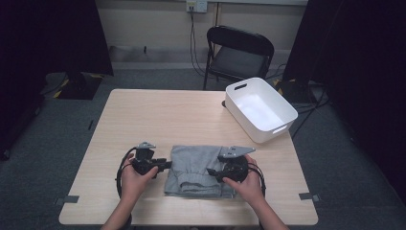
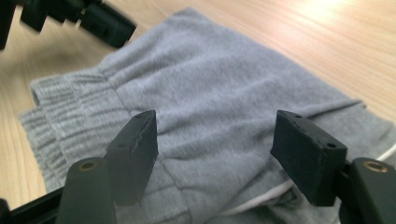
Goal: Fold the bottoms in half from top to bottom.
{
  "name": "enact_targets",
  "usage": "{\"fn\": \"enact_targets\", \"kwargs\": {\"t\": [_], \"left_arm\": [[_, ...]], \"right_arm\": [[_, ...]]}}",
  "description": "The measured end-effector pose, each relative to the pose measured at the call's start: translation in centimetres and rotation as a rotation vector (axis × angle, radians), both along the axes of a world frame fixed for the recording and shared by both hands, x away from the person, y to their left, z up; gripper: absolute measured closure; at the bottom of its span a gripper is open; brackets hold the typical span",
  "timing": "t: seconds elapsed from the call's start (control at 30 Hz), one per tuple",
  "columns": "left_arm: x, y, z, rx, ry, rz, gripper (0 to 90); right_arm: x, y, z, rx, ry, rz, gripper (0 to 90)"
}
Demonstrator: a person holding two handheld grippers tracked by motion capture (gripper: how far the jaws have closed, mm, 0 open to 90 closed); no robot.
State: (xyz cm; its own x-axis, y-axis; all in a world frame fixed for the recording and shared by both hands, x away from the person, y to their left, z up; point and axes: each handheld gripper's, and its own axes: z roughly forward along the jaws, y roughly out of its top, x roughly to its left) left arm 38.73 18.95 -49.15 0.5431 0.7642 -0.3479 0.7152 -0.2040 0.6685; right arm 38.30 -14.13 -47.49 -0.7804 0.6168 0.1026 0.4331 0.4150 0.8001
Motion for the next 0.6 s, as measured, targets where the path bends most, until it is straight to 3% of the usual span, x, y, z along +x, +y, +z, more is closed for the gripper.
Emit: {"fn": "enact_targets", "kwargs": {"t": [0.1, 0.3, 0.6], "left_arm": [[-1.6, -0.1, -0.3, 0.022, 0.007, -0.03, 62.9], [-3.3, -0.1, -0.4, 0.046, 0.008, -0.041, 61.2], [-5.1, -1.0, -0.2, 0.067, 0.02, -0.045, 65.6]], "right_arm": [[0.4, 0.0, 0.5, 0.006, -0.018, -0.011, 30.7], [1.4, 0.2, 0.5, -0.012, -0.03, -0.031, 30.4], [3.7, -0.1, 0.4, -0.024, -0.062, -0.101, 31.0]]}}
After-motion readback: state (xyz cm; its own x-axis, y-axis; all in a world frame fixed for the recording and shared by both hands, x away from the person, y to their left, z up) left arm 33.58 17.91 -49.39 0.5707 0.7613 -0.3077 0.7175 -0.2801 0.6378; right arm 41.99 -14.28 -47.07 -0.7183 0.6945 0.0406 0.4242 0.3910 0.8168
